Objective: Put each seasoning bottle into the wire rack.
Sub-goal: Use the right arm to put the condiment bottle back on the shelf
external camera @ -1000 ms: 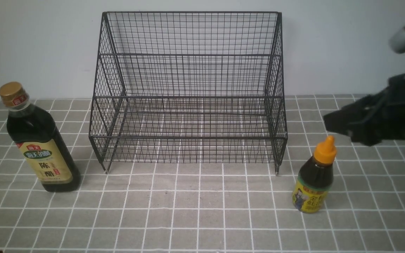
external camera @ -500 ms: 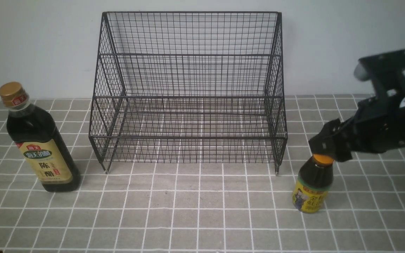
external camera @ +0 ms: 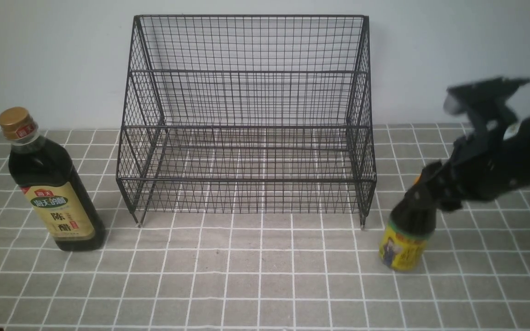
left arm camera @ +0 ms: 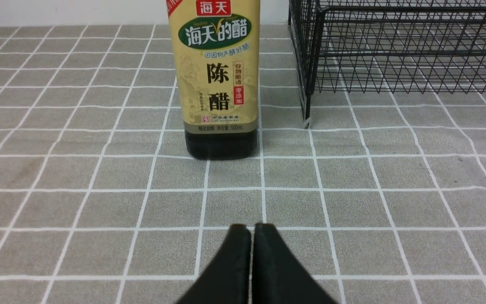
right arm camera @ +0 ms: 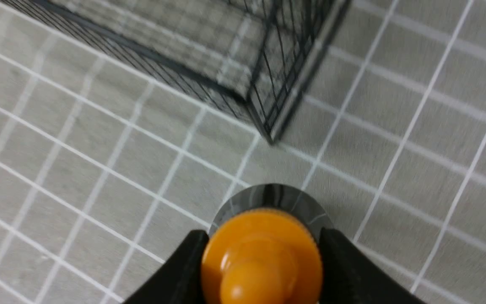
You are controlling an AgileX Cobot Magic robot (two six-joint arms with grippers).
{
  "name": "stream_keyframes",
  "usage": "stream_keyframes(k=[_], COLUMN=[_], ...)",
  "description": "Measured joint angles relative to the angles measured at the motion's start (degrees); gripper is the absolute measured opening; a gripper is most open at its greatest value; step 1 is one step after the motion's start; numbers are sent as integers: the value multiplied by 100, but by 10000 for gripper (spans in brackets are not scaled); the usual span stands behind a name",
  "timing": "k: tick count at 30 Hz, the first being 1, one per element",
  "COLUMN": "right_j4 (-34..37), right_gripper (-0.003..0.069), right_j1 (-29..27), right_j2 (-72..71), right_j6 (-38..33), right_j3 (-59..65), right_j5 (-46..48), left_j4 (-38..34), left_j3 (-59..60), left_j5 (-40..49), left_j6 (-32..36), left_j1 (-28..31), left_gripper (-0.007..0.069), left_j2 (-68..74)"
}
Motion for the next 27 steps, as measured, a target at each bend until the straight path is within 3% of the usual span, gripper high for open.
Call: stream_keyframes(k=[5,10,17,27], right_j4=[195,584,677,266], right_gripper=[300,300,300,300], right_j1=[0,174,838,1027], right_j2=[-198,-95,770,1836], right_j6=[7,-317,-576,-545], right_j3=[-1171,-1919,-2250,-2250], right_j5=[517,431,-218,-482], left_j4=[0,0,0,0], left_j3=[0,0,0,0], left_j5=[0,0,0,0], left_j6=[0,0,0,0], left_j1=[0,0,0,0], left_gripper=[-10,-10,-10,-10], left_j2=[0,0,0,0])
